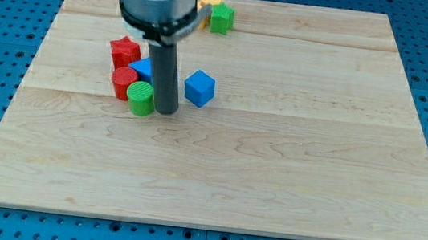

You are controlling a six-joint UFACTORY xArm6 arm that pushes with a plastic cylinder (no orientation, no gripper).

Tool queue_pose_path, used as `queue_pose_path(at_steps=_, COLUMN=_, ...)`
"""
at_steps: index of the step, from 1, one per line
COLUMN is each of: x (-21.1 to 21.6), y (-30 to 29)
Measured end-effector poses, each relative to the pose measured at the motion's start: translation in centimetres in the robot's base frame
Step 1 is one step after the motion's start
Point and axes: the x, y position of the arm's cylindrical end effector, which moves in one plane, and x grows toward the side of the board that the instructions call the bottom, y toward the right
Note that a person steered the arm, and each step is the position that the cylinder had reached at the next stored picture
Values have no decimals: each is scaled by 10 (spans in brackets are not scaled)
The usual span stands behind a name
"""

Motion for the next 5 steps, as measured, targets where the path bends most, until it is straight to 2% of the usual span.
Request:
queue_pose_path(at_steps=1, x=-22, y=41)
queue_pose_path(at_steps=2, x=-76, y=56)
queue_pose_path(at_steps=3, x=-107, y=38)
queue_pose_path(at_steps=4, x=-90, y=31)
queue_pose_path(at_steps=5, x=-117, y=-8)
